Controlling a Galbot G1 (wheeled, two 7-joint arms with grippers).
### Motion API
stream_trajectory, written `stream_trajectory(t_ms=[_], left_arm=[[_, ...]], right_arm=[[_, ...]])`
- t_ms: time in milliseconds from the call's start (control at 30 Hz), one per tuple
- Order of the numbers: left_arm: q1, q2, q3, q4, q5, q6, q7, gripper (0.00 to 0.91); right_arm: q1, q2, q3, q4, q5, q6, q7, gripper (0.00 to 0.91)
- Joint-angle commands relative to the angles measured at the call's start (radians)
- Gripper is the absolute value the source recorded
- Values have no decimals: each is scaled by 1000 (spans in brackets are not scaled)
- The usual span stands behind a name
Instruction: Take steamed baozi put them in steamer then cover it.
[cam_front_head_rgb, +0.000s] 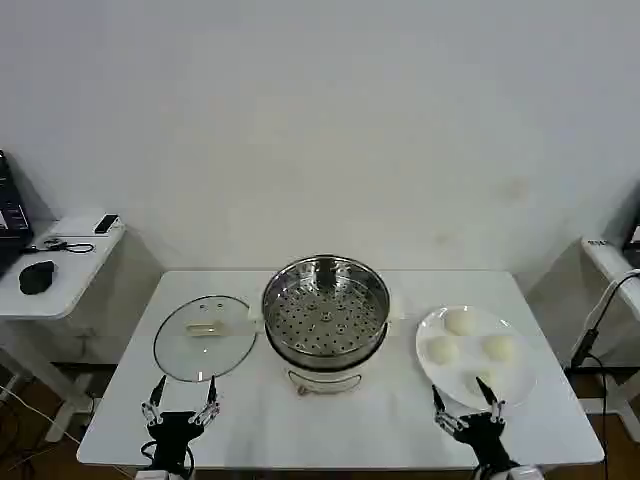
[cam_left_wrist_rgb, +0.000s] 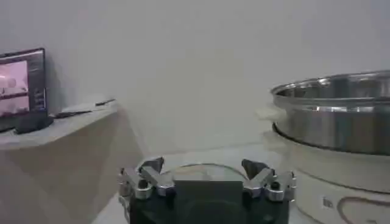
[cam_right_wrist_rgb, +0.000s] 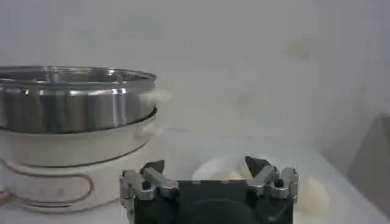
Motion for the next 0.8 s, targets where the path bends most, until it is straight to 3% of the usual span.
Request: stream_trajectory(t_ms=[33, 133, 333, 600, 700, 800], left_arm=[[-18, -1, 0, -50, 11, 109, -76, 907], [-17, 2, -14, -72, 39, 117, -9, 907], [-18, 9, -32, -20, 103, 51, 36, 907], [-8, 7, -57, 22, 129, 14, 15, 907], [1, 10, -66, 16, 133, 11, 12, 907], [4, 9, -76, 11, 141, 8, -4, 907]], right_arm=[[91, -49, 54, -10, -89, -60, 25, 907], [140, -93, 77, -27, -127, -110, 26, 907], [269, -289, 147, -93, -220, -252, -99, 907], [448, -506, 141, -234, -324, -307, -375, 907], [529, -580, 99, -301, -433, -305, -523, 907], [589, -645, 40, -354, -518, -317, -638, 907]])
